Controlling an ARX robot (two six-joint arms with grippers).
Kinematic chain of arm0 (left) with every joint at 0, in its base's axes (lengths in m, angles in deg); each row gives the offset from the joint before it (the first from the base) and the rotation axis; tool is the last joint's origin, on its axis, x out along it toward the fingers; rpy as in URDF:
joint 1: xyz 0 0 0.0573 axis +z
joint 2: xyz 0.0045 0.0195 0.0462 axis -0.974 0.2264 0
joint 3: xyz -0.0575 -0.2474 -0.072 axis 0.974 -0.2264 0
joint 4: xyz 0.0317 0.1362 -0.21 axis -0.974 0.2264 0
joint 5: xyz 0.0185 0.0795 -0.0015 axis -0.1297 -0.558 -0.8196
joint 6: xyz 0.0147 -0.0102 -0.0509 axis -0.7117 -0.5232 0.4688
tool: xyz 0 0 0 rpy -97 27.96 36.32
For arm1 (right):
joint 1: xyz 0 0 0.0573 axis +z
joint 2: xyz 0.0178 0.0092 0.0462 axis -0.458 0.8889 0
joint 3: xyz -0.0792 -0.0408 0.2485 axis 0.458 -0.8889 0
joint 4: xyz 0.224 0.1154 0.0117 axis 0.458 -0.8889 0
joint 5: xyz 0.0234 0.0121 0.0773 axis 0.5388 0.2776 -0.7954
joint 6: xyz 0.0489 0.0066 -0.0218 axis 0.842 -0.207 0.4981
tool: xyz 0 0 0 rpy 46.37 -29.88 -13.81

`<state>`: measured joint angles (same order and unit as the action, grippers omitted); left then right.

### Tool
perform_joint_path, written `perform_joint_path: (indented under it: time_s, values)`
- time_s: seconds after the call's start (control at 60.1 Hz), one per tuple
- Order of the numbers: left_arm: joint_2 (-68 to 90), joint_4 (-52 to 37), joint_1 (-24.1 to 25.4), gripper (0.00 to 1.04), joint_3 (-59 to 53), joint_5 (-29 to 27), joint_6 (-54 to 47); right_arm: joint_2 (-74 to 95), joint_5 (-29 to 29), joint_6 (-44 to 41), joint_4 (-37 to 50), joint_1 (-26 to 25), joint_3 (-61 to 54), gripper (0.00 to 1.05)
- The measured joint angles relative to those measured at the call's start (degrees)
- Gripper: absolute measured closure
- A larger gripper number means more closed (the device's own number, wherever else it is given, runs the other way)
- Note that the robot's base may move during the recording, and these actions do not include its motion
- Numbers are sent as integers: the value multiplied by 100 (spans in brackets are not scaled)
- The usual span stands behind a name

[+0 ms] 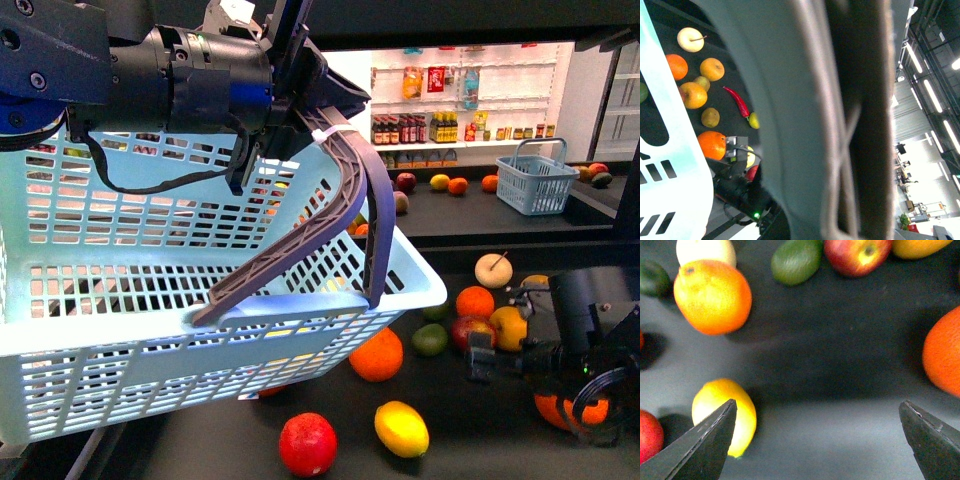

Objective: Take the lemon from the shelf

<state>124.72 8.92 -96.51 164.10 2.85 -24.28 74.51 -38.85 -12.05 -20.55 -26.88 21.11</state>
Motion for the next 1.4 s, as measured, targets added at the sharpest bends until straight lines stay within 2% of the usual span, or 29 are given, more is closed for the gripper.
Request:
perform_joint_path:
  time_s: [0.35, 0.666, 0.782, 1.398]
  values:
    - [0, 0, 0, 99, 0, 0, -2, 546, -476, -1088, 632, 756, -59, 7]
    - [0, 0, 0, 99, 0, -2, -2, 1200, -131, -1976, 846, 1003, 424, 7]
    - [0, 0, 0, 99, 0, 2, 0, 1401, 15, -2094, 741, 1003, 800, 7]
    - [0, 0, 0, 99, 0, 0, -2, 2063, 7, -2103, -153, 1126, 2022, 7]
